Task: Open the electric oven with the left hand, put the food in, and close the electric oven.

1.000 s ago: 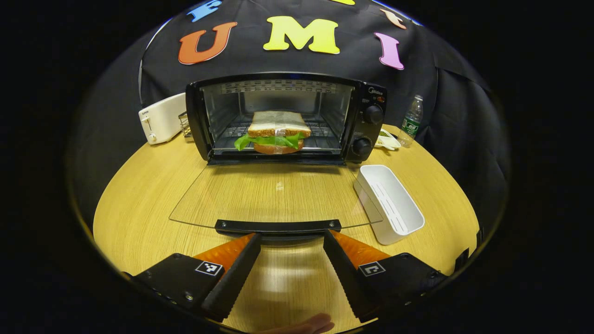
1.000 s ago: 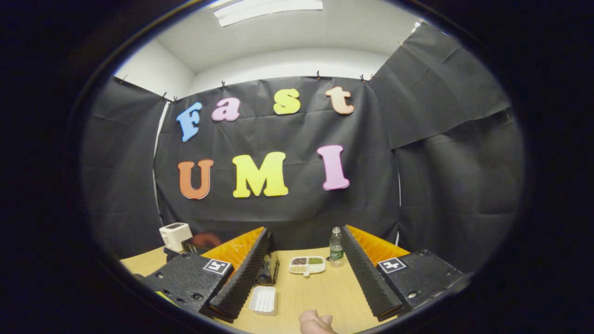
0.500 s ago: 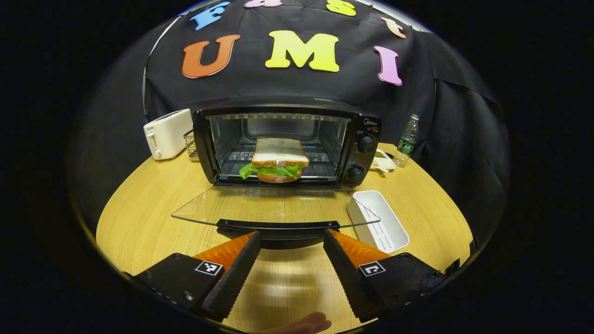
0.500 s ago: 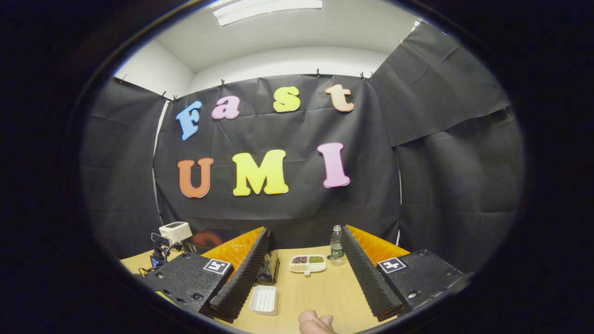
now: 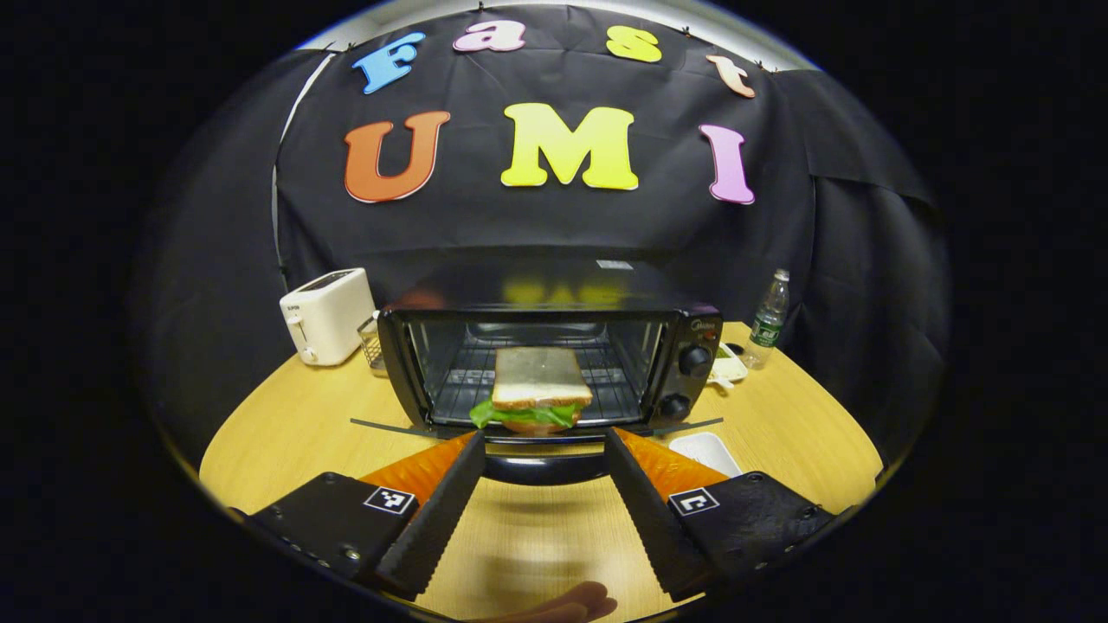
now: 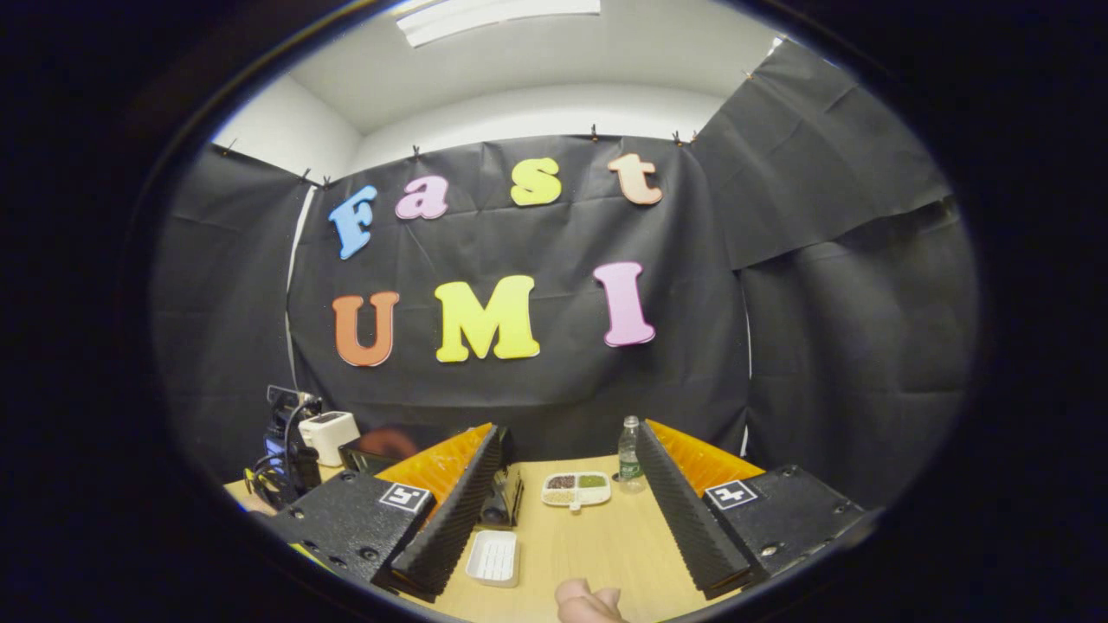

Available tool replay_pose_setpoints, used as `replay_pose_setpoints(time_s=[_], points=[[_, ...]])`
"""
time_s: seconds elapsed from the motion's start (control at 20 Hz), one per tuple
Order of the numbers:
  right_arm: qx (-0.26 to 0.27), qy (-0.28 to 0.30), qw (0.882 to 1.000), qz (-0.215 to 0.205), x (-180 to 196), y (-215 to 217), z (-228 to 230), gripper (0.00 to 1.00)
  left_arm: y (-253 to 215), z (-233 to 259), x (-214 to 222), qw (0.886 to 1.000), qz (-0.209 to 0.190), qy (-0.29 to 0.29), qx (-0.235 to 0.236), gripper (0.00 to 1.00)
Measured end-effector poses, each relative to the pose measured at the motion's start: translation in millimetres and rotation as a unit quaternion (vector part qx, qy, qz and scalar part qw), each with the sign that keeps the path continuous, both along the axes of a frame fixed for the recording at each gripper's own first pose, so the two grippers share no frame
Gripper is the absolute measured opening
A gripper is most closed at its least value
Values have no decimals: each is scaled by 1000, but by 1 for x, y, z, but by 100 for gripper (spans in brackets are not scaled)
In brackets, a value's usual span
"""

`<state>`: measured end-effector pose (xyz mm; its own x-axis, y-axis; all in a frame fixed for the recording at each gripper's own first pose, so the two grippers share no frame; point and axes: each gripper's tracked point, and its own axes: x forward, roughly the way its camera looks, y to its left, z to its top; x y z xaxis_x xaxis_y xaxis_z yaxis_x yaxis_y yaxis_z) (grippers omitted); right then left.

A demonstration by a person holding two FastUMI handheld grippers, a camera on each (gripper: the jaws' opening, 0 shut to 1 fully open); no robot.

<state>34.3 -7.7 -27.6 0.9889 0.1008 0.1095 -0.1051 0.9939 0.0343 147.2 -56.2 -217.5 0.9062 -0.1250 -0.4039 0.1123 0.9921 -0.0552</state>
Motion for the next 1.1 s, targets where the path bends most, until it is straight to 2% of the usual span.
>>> replay_pose_setpoints(time_s=[0.1,0.15,0.2,0.25,0.7,0.9,1.1], points=[[2,0,1000,-1,0,-1,-1,89,-2,4,16,1000,-2,-9,-7,91],[1,0,1000,-1,0,-3,-1,100,-4,-1,15,1000,-1,-2,-10,90],[2,-1,1000,-1,1,-10,5,89,-3,4,21,1000,0,-14,-14,92],[2,-1,1000,-1,1,-9,3,100,-2,8,32,999,-1,-28,-16,93],[-9,-6,1000,-4,-8,-5,8,100,6,30,87,995,11,-102,-3,92],[-13,-13,1000,-10,-16,-7,10,100,5,43,78,993,13,-110,-39,90],[-10,-10,1000,-10,-28,-11,11,100,12,72,51,991,10,-131,-25,90]])
